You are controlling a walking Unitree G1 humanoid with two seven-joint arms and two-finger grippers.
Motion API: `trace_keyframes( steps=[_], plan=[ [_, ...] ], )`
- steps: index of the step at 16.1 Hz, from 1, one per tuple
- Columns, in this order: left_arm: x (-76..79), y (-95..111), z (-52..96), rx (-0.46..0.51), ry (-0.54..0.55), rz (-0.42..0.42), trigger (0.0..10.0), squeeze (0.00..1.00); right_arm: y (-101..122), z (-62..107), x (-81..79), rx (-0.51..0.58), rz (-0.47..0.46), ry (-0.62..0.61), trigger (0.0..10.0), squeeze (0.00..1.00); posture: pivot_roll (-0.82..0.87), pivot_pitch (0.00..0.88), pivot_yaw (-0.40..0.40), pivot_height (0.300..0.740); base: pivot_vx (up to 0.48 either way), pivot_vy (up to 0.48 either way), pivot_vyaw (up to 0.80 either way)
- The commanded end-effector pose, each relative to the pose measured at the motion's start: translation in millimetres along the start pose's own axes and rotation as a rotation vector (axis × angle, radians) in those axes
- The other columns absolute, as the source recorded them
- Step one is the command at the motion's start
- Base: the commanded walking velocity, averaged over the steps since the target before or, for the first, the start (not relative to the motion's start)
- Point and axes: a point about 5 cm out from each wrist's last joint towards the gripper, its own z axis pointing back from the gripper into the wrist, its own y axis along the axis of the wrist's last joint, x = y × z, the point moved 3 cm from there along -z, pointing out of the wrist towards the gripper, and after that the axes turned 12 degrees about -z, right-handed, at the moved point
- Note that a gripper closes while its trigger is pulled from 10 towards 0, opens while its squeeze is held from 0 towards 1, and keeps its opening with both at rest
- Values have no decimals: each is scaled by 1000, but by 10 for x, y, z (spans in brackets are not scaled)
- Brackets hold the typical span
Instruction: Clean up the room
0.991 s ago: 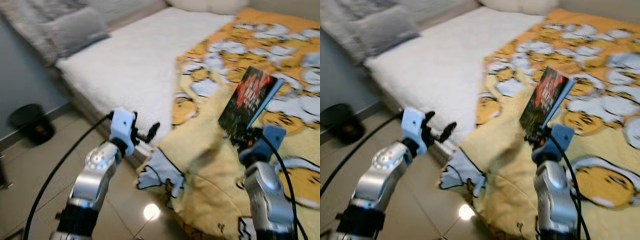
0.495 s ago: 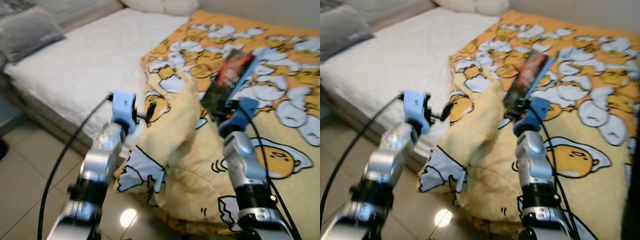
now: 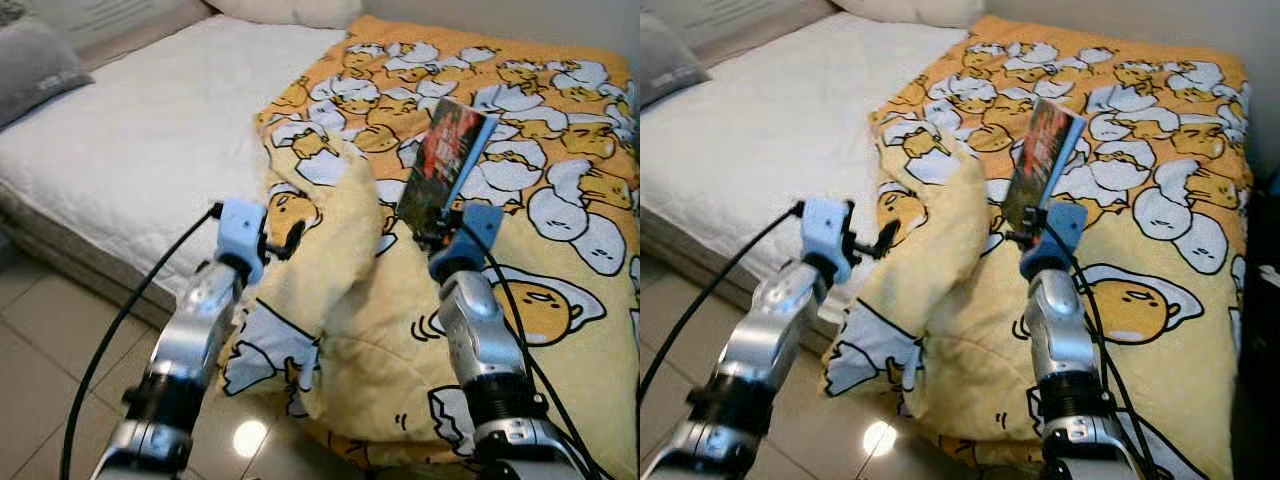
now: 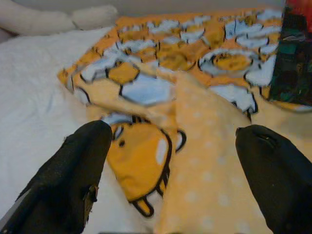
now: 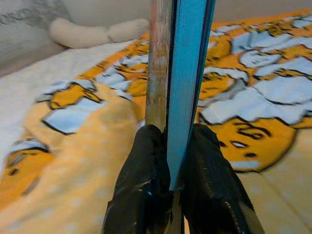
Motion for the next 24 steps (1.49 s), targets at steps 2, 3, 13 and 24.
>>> trace_keyframes(
  steps=[2,3,13,24],
  plan=[
    [-69,-40,22,-24,24,-6,10000,0,26,0,18,33,11,-13,10000,0,-63,0,61,740,0,0,-800],
    [-83,-36,13,-19,27,-8,10000,0,39,-5,24,43,9,-20,10000,0,-62,0,61,740,0,0,-800],
    [-153,-44,21,-37,57,-8,10000,0,-40,-7,-22,35,-12,-21,10000,0,-57,0,63,740,0,231,-800],
    [-143,-40,-40,-49,48,0,10000,0,-11,-75,-30,34,-10,-23,10000,0,-52,0,60,740,0,370,-727]
  ],
)
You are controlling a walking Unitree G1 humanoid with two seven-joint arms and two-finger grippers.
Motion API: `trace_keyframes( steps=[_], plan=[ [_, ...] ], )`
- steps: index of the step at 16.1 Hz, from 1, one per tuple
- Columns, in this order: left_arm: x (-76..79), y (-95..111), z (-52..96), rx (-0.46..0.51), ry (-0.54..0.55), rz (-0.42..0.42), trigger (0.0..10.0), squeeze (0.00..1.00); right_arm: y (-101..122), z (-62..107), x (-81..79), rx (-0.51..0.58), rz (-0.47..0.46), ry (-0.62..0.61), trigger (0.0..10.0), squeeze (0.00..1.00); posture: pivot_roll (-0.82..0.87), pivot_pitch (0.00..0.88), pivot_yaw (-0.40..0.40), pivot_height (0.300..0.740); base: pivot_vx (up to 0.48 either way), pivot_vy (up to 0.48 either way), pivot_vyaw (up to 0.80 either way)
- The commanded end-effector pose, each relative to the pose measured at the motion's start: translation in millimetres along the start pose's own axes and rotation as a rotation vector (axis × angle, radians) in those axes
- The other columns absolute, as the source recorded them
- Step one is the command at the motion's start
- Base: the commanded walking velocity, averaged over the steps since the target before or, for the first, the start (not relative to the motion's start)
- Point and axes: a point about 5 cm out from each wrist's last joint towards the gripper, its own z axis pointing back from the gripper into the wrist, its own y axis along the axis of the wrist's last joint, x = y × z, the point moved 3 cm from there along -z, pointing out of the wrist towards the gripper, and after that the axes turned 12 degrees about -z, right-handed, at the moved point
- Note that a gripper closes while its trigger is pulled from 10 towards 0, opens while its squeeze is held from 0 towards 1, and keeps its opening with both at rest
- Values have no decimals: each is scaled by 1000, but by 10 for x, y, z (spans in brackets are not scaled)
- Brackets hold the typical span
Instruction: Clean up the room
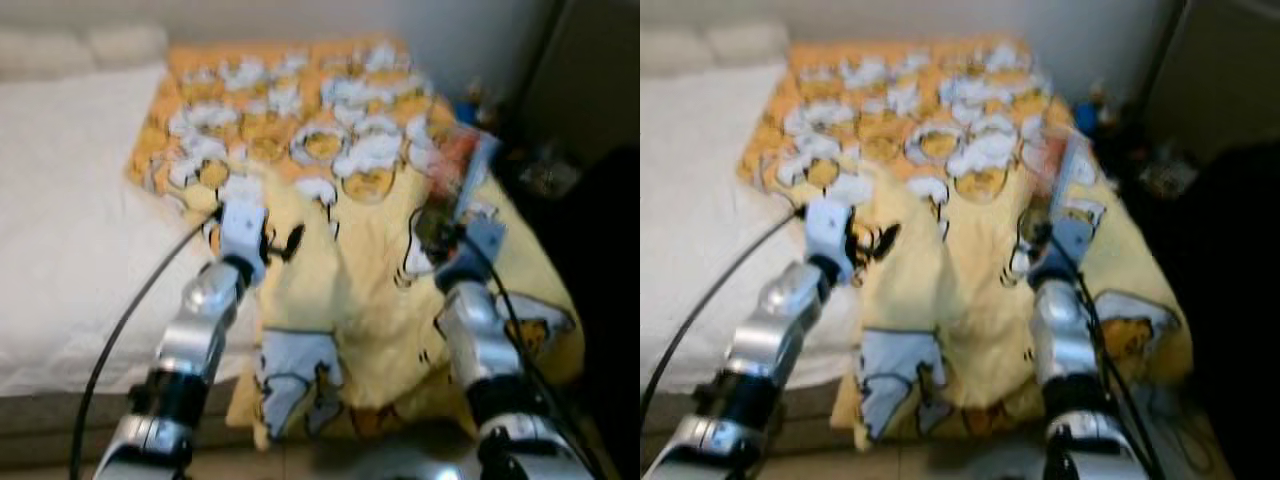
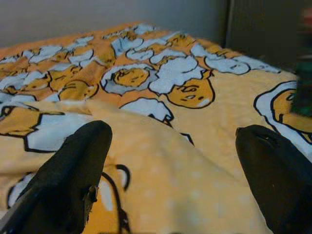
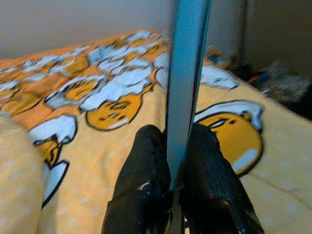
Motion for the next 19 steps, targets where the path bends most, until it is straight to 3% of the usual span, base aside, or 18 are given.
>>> trace_keyframes(
  steps=[1,2,5,9,19],
  plan=[
    [-138,-71,34,-24,37,-12,10000,0,127,-53,-238,54,25,81,10000,0,-50,0,56,740,0,368,0],
    [-167,-50,12,-19,46,-10,10000,0,152,-69,-280,60,59,104,10000,0,-50,0,55,740,0,368,0],
    [-214,-45,-14,-20,67,2,10000,0,211,-115,-310,63,48,129,10000,0,-52,0,67,740,0,376,0],
    [-240,-85,-12,-33,71,-18,10000,0,127,-95,-425,16,66,223,10000,0,-50,0,72,740,0,370,0],
    [-275,-111,-36,-41,92,-27,10000,0,156,-129,-461,18,46,216,10000,0,-71,0,85,740,0,372,0]
  ],
)
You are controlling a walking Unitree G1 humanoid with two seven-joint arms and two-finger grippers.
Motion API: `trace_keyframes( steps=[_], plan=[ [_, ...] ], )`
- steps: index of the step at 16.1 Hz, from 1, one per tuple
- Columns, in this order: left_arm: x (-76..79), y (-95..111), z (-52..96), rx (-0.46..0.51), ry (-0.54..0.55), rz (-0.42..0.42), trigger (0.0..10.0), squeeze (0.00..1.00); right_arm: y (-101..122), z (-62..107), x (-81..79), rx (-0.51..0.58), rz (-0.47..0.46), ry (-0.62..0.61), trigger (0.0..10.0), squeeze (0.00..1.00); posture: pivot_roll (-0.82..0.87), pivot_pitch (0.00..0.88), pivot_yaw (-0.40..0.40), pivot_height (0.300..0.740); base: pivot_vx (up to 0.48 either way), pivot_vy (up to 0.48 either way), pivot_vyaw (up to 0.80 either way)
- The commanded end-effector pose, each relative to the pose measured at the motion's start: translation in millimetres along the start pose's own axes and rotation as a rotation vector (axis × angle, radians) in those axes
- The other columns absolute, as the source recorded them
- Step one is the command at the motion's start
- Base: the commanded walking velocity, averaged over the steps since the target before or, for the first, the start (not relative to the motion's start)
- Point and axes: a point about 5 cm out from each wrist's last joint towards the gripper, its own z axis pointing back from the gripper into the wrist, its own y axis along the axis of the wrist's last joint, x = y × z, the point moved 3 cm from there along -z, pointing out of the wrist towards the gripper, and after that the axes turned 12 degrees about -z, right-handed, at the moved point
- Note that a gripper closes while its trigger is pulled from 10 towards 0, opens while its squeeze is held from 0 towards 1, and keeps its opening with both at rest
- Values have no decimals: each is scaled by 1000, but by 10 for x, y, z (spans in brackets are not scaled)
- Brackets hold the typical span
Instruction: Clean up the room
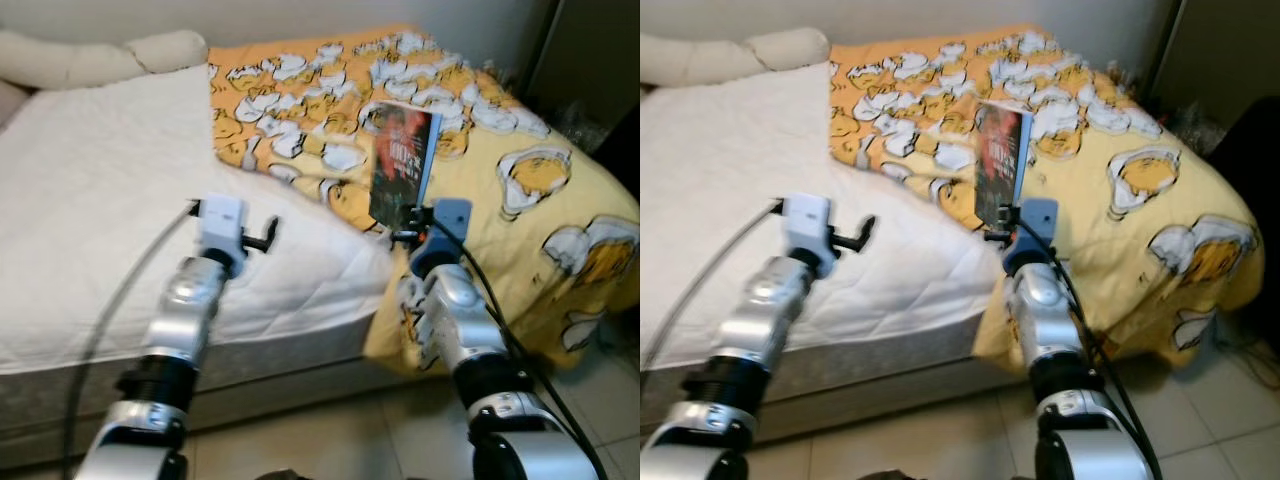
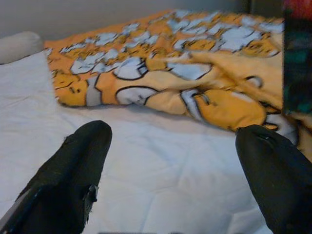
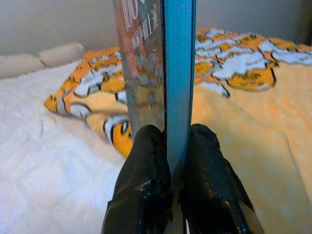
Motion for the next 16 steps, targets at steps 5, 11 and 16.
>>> trace_keyframes(
  steps=[5,11,16],
  plan=[
    [-96,-19,16,-1,20,-9,10000,0,164,-46,-145,55,-9,55,10000,0,-66,0,75,740,0,416,0],
    [-112,-63,45,-7,45,10,10000,0,116,-12,-135,44,-11,56,10000,0,-58,0,65,740,0,424,0],
    [-102,-100,72,-12,46,19,10000,0,131,21,-140,62,-21,78,1333,0,-61,0,66,740,0,423,0]
  ],
)
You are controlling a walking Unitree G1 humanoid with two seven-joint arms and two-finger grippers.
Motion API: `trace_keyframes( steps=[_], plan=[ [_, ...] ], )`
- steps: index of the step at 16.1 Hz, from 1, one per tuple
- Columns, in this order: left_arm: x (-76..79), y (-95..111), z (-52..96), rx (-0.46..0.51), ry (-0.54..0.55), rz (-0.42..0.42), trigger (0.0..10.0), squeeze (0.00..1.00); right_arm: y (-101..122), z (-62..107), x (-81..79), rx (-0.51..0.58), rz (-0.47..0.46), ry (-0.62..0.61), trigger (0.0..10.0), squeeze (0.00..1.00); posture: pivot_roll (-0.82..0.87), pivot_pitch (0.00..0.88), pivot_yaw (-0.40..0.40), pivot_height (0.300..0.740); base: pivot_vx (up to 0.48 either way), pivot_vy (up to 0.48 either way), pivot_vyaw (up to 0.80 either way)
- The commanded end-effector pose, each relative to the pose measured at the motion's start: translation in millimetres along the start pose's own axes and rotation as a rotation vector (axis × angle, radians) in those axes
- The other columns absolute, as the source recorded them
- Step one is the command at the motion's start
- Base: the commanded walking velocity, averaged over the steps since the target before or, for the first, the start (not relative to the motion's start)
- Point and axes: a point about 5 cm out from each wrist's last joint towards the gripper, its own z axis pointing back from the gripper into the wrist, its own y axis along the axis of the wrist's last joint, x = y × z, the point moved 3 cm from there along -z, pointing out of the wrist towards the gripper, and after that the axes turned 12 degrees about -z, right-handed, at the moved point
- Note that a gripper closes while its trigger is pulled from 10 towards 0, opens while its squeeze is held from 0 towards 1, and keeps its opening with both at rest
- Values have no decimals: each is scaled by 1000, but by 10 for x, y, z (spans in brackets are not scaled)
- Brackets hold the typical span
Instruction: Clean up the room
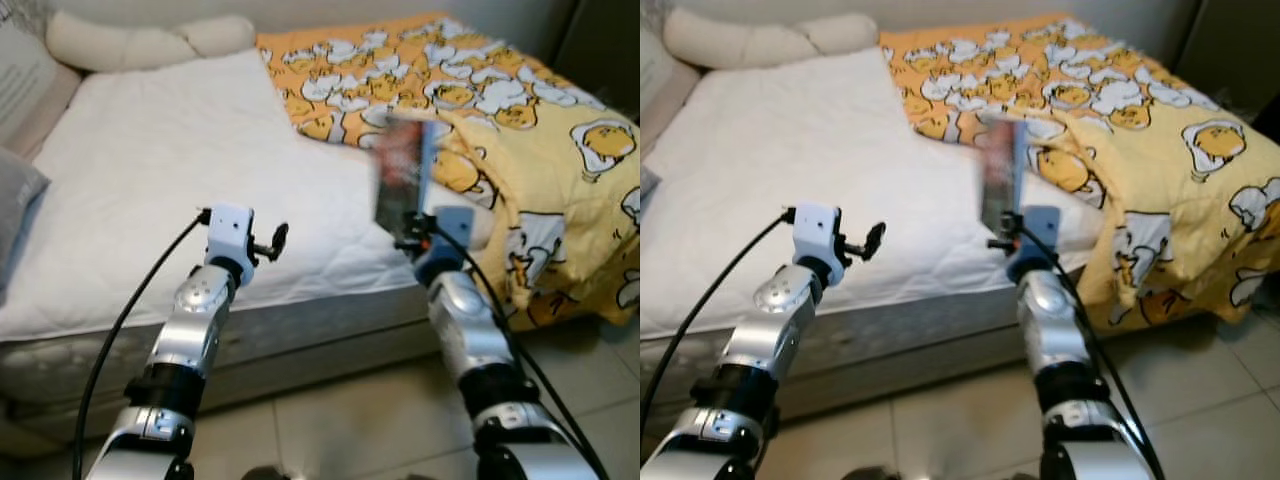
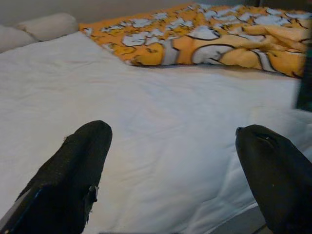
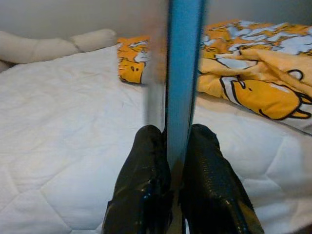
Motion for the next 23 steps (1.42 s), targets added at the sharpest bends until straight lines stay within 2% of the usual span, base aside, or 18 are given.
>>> trace_keyframes(
  steps=[1,2,3,11,15,17,21,23],
  plan=[
    [-113,-33,39,-6,29,-4,10000,0,143,-41,-176,64,-13,56,0,0,-60,0,66,740,0,420,0],
    [-111,-40,50,-5,30,-2,10000,0,133,-32,-161,61,-7,47,8941,0,-59,0,66,740,0,420,0],
    [-108,-46,58,-6,30,-1,10000,0,113,-31,-143,48,5,34,10000,0,-58,0,65,740,0,424,0],
    [-62,-63,74,-6,29,4,10000,0,70,3,-85,41,-53,4,10000,0,-47,0,55,740,0,420,0],
    [-100,30,86,54,56,33,10000,0,19,16,-115,22,-33,16,10000,0,-42,0,55,740,0,0,0],
    [-99,45,91,68,45,19,10000,0,16,22,-114,25,-32,14,10000,0,-41,0,55,740,0,0,0],
    [-125,-6,108,49,55,20,10000,0,15,25,-89,22,-35,3,10000,0,-39,0,53,740,0,0,0],
    [-122,-1,106,52,49,21,10000,0,9,18,-132,7,16,38,10000,0,-39,0,53,740,126,0,0]
  ],
)
